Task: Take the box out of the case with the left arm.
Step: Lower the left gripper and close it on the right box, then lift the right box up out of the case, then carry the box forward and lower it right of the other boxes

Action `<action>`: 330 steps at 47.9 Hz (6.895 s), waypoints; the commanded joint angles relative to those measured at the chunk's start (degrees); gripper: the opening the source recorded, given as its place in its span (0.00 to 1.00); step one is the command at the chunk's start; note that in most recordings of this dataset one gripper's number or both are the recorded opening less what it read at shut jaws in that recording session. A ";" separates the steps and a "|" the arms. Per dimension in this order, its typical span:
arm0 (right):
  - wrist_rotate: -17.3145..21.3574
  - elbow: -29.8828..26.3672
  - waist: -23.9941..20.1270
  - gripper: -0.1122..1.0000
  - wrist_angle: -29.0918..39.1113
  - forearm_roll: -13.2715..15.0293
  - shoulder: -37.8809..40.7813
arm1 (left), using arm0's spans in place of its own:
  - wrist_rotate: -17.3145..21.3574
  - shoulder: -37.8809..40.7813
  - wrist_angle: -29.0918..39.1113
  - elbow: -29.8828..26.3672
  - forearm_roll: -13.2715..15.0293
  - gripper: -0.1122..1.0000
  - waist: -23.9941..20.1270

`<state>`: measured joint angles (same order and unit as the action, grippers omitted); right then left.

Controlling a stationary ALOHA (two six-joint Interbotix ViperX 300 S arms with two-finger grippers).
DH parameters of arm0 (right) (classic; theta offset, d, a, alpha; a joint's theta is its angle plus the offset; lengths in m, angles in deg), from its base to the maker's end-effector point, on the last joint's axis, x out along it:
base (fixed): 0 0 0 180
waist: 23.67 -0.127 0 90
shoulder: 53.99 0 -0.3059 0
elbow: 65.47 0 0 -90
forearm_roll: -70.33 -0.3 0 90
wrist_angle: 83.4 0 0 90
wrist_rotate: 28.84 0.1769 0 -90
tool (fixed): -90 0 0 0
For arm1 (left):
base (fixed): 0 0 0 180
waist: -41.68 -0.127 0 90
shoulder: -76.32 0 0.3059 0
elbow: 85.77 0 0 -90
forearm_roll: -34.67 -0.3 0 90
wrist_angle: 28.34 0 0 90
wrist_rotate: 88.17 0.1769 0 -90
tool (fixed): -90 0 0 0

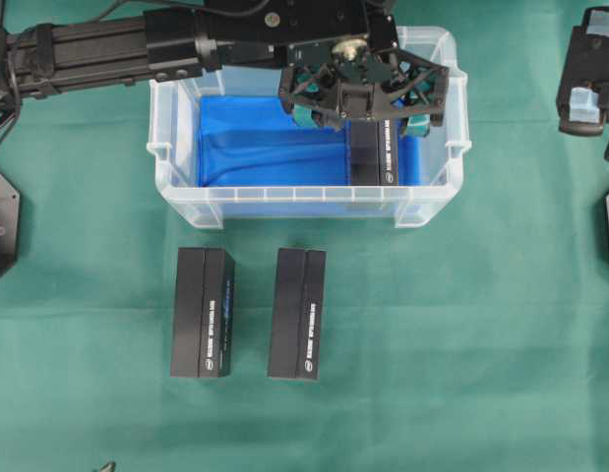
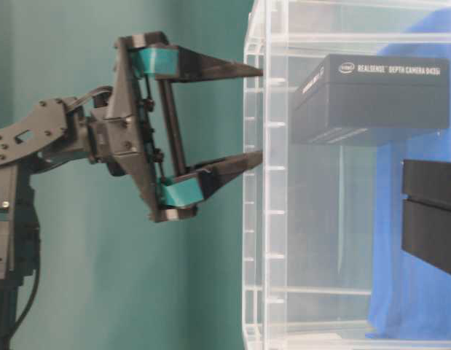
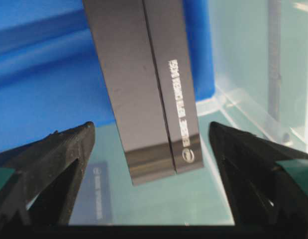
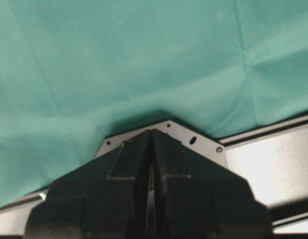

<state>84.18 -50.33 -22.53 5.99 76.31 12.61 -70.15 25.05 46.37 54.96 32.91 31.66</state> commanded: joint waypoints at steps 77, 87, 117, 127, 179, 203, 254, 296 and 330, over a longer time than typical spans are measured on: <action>0.09 -0.44 0.00 0.11 0.00 -0.62 -0.26 | -4.31 0.97 -12.04 6.86 -0.70 0.67 0.70; 0.09 -0.44 0.00 0.11 -0.09 -0.70 -0.26 | -4.57 0.53 -11.69 7.29 -0.70 0.67 0.70; 0.09 -0.44 0.00 0.11 -0.26 -0.62 -0.26 | -6.86 -5.62 -6.77 5.80 -0.26 0.66 0.44; 0.09 -0.44 0.00 0.11 -0.26 -0.62 -0.26 | -7.12 -6.24 -5.27 2.02 -0.18 0.66 0.62; 0.18 -0.35 0.00 0.11 -0.26 -0.53 -0.26 | -6.24 -5.80 10.55 -14.06 -0.44 0.64 0.79; 0.18 -0.35 0.00 0.11 -0.26 -0.53 -0.26 | -6.24 -5.89 10.37 -14.06 -0.53 0.64 0.79; 0.18 -0.35 0.00 0.11 -0.09 -0.53 -0.26 | -6.24 -5.89 10.28 -14.06 -0.70 0.64 0.79; 0.18 -0.35 0.00 0.11 -0.09 -0.53 -0.26 | -6.15 -5.89 10.20 -13.89 -0.88 0.64 0.70; -0.09 -0.35 0.00 0.11 -0.18 -0.35 -0.26 | -12.66 -6.68 10.20 -14.24 -0.88 0.64 8.26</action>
<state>84.18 -50.15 -22.53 5.99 75.78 12.61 -82.01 21.80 56.91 42.57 32.21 38.07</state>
